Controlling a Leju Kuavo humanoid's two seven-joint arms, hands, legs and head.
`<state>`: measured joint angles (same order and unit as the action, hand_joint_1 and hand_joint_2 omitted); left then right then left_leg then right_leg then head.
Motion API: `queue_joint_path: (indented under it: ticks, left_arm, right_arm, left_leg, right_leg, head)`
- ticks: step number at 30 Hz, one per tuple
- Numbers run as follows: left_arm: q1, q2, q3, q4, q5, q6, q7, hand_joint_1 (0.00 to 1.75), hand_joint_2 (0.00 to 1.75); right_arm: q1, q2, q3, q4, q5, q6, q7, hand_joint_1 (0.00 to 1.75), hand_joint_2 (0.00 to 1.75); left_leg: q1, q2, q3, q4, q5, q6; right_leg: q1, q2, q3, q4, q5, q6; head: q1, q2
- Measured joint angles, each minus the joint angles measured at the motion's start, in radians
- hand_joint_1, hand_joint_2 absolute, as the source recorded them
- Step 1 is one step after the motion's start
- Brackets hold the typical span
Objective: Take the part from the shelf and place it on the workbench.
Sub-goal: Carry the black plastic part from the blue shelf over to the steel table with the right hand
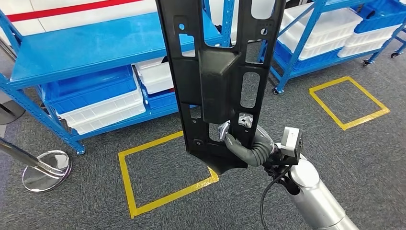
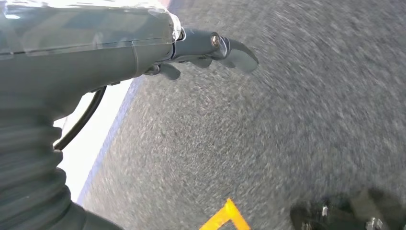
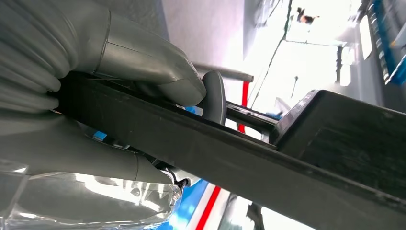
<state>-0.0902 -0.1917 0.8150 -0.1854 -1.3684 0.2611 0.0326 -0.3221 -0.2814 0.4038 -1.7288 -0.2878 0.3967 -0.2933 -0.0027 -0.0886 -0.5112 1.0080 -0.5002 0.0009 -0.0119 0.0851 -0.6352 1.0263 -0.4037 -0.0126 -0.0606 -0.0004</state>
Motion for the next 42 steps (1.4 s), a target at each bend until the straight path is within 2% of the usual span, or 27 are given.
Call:
queue_joint_path:
  ticks: [1,2,3,4,5,7,9,10,12,14,16,18,20,22,24,25,26,27,29,31,33,35,37,39,40,41,42]
  left_arm:
    - [0.001,-0.001,-0.003,0.0,-0.005,-0.001,0.003,0.0,1.75]
    - [0.001,-0.003,-0.007,0.0,-0.008,-0.003,0.005,0.0,1.75]
    - [0.001,-0.004,-0.01,0.0,-0.009,-0.004,0.007,0.0,1.75]
    - [0.002,-0.005,-0.014,0.0,-0.011,-0.004,0.007,0.0,1.75]
    - [0.003,-0.006,-0.017,0.0,-0.012,-0.003,0.007,0.0,1.75]
    - [0.006,-0.006,-0.019,0.0,-0.015,0.001,0.003,0.0,1.75]
    - [0.01,-0.005,-0.02,0.0,-0.017,0.008,-0.004,0.0,1.75]
    - [0.009,-0.004,-0.02,0.0,-0.019,0.012,-0.008,0.0,1.75]
    - [0.004,-0.003,-0.02,0.0,-0.022,0.022,-0.014,0.0,1.75]
    - [-0.006,0.0,-0.02,-0.001,-0.023,0.029,-0.019,0.0,1.75]
    - [-0.021,0.004,-0.02,-0.002,-0.023,0.035,-0.025,0.0,1.75]
    - [-0.033,0.007,-0.02,-0.003,-0.022,0.039,-0.028,0.0,1.75]
    - [-0.04,0.011,-0.02,-0.003,-0.022,0.042,-0.03,0.0,1.75]
    - [-0.039,0.017,-0.02,-0.003,-0.021,0.045,-0.029,0.0,1.75]
    - [-0.032,0.025,-0.02,-0.003,-0.017,0.047,-0.03,0.0,1.75]
    - [-0.027,0.03,-0.02,-0.003,-0.015,0.049,-0.033,0.0,1.75]
    - [-0.022,0.034,-0.02,-0.003,-0.014,0.051,-0.038,0.0,1.75]
    - [-0.017,0.037,-0.02,-0.003,-0.014,0.053,-0.043,0.0,1.75]
    - [-0.008,0.046,-0.02,-0.003,-0.018,0.057,-0.046,0.0,1.75]
    - [-0.002,0.052,-0.02,-0.003,-0.027,0.059,-0.043,0.0,1.75]
    - [0.001,0.057,-0.021,-0.003,-0.037,0.059,-0.039,0.0,1.75]
    - [0.004,0.062,-0.023,-0.003,-0.049,0.046,-0.028,0.0,1.75]
    - [0.01,0.065,-0.028,-0.003,-0.062,0.023,-0.009,0.0,1.75]
    - [0.02,0.07,-0.035,-0.003,-0.07,0.006,0.009,0.0,1.75]
    - [0.025,0.072,-0.038,-0.003,-0.072,0.002,0.013,0.0,1.75]
    - [0.028,0.074,-0.041,-0.003,-0.074,0.0,0.015,0.0,1.75]
    - [0.029,0.075,-0.043,-0.003,-0.075,-0.001,0.015,0.0,1.75]
  right_arm:
    - [0.011,0.0,-0.003,-0.007,0.01,-0.001,-0.001,1.75,1.75]
    - [0.024,0.0,-0.006,-0.014,0.02,-0.002,-0.002,1.75,1.75]
    - [0.036,0.0,-0.011,-0.02,0.028,-0.003,-0.004,1.75,1.75]
    - [0.046,0.0,-0.016,-0.025,0.036,-0.003,-0.008,1.75,1.75]
    - [0.053,0.0,-0.02,-0.03,0.045,-0.004,-0.013,1.75,1.75]
    - [0.067,0.003,-0.028,-0.038,0.06,-0.005,-0.032,1.75,1.75]
    - [0.091,0.006,-0.038,-0.044,0.067,-0.003,-0.055,1.75,1.75]
    - [0.105,0.006,-0.046,-0.049,0.068,0.002,-0.067,1.75,1.75]
    - [0.126,0.006,-0.063,-0.059,0.069,0.019,-0.09,1.75,1.75]
    - [0.131,0.007,-0.077,-0.067,0.069,0.039,-0.107,1.75,1.75]
    - [0.133,0.007,-0.087,-0.071,0.073,0.054,-0.12,1.75,1.75]
    - [0.135,0.007,-0.095,-0.072,0.078,0.063,-0.128,1.75,1.75]
    - [0.134,0.007,-0.1,-0.072,0.079,0.067,-0.131,1.75,1.75]
    - [0.134,0.006,-0.101,-0.072,0.08,0.07,-0.134,1.75,1.75]
    - [0.138,0.005,-0.101,-0.072,0.08,0.076,-0.136,1.75,1.75]
    - [0.141,0.005,-0.101,-0.072,0.081,0.08,-0.138,1.75,1.75]
    - [0.144,0.005,-0.101,-0.072,0.083,0.084,-0.14,1.75,1.75]
    - [0.147,0.005,-0.101,-0.072,0.086,0.087,-0.142,1.75,1.75]
    - [0.149,0.005,-0.101,-0.072,0.09,0.093,-0.146,1.75,1.75]
    - [0.152,0.005,-0.1,-0.072,0.092,0.097,-0.153,1.75,1.75]
    - [0.162,0.006,-0.1,-0.071,0.091,0.098,-0.166,1.75,1.75]
    - [0.181,0.007,-0.101,-0.071,0.088,0.094,-0.183,1.75,1.75]
    - [0.203,0.009,-0.104,-0.07,0.084,0.091,-0.202,1.75,1.75]
    - [0.228,0.011,-0.107,-0.067,0.084,0.093,-0.224,1.75,1.75]
    - [0.241,0.011,-0.109,-0.065,0.085,0.094,-0.232,1.75,1.75]
    - [0.251,0.011,-0.111,-0.063,0.086,0.095,-0.237,1.75,1.75]
    - [0.257,0.011,-0.113,-0.061,0.086,0.096,-0.24,1.75,1.75]
  left_leg:
    - [-0.001,-0.004,0.003,-0.009,-0.001,0.003]
    - [-0.002,0.008,0.003,-0.012,0.005,0.008]
    - [-0.001,0.02,0.005,-0.017,0.011,0.013]
    - [0.001,0.033,0.006,-0.024,0.019,0.02]
    - [0.003,0.049,0.005,-0.03,0.026,0.026]
    - [0.003,0.079,-0.001,-0.033,0.032,0.033]
    - [0.002,0.107,-0.009,-0.029,0.032,0.033]
    - [0.002,0.121,-0.012,-0.026,0.032,0.032]
    - [0.002,0.147,-0.016,-0.018,0.028,0.027]
    - [-0.002,0.168,-0.019,-0.01,0.021,0.018]
    - [-0.007,0.186,-0.019,-0.006,0.017,0.008]
    - [-0.007,0.201,-0.017,-0.005,0.013,-0.004]
    - [-0.002,0.166,-0.029,0.03,-0.017,-0.015]
    - [0.002,0.112,-0.076,0.142,-0.084,-0.022]
    - [0.003,0.095,-0.132,0.266,-0.134,-0.024]
    - [0.004,0.094,-0.142,0.287,-0.132,-0.024]
    - [0.004,0.091,-0.132,0.267,-0.11,-0.023]
    - [0.005,0.083,-0.106,0.21,-0.072,-0.021]
    - [0.009,0.03,-0.047,0.069,-0.009,-0.014]
    - [0.011,-0.011,-0.022,0.004,0.009,-0.008]
    - [0.01,0.005,-0.018,-0.005,0.013,0.0]
    - [0.013,0.031,-0.013,-0.017,0.024,0.014]
    - [0.013,0.058,-0.012,-0.025,0.03,0.022]
    - [0.01,0.088,-0.015,-0.024,0.03,0.024]
    - [0.01,0.103,-0.017,-0.023,0.029,0.023]
    - [0.01,0.117,-0.017,-0.022,0.027,0.022]
    - [0.01,0.131,-0.017,-0.02,0.025,0.02]
  right_leg:
    - [-0.002,0.01,-0.003,-0.002,0.005,0.007]
    - [-0.003,0.021,-0.005,-0.005,0.011,0.015]
    - [-0.004,0.021,-0.008,-0.005,0.013,0.02]
    - [-0.003,0.005,-0.015,0.004,0.004,0.025]
    - [-0.002,-0.018,-0.029,0.031,-0.018,0.03]
    - [-0.006,-0.067,-0.076,0.144,-0.09,0.038]
    - [-0.011,-0.079,-0.114,0.254,-0.136,0.048]
    - [-0.014,-0.083,-0.11,0.263,-0.134,0.051]
    - [-0.016,-0.104,-0.045,0.168,-0.087,0.052]
    - [-0.008,-0.148,0.025,0.046,-0.056,0.04]
    - [0.002,-0.162,0.041,0.007,-0.056,0.021]
    - [0.002,-0.138,0.036,0.003,-0.049,0.006]
    - [-0.003,-0.117,0.034,-0.003,-0.042,-0.007]
    - [-0.004,-0.097,0.03,-0.006,-0.036,-0.017]
    - [-0.002,-0.071,0.024,-0.004,-0.033,-0.021]
    - [-0.002,-0.057,0.023,-0.003,-0.032,-0.021]
    - [-0.002,-0.042,0.022,-0.002,-0.031,-0.02]
    - [-0.002,-0.027,0.022,-0.001,-0.03,-0.019]
    - [-0.002,-0.002,0.019,0.003,-0.027,-0.013]
    - [-0.005,0.021,0.01,0.004,-0.021,0.0]
    - [-0.008,0.041,0.004,0.0,-0.013,0.015]
    - [-0.004,0.005,-0.007,0.017,-0.027,0.023]
    - [-0.003,-0.057,-0.049,0.112,-0.086,0.026]
    - [-0.008,-0.078,-0.104,0.24,-0.144,0.031]
    - [-0.01,-0.08,-0.115,0.271,-0.151,0.033]
    - [-0.012,-0.084,-0.106,0.262,-0.139,0.035]
    - [-0.012,-0.093,-0.075,0.212,-0.113,0.035]
  head:
    - [0.0,0.0]
    - [0.0,0.0]
    - [0.0,0.0]
    - [0.0,0.0]
    - [0.0,0.0]
    - [0.0,0.0]
    - [0.0,0.0]
    - [0.0,0.0]
    - [0.0,0.0]
    - [0.0,0.0]
    - [0.0,0.0]
    - [0.0,0.0]
    - [0.0,0.0]
    - [0.0,0.0]
    - [0.0,0.0]
    - [0.0,0.0]
    - [0.0,0.0]
    - [0.0,0.0]
    - [0.0,0.0]
    - [0.0,0.0]
    - [0.0,0.0]
    - [0.0,0.0]
    - [0.0,0.0]
    - [0.0,0.0]
    - [0.0,0.0]
    - [0.0,0.0]
    - [0.0,0.0]
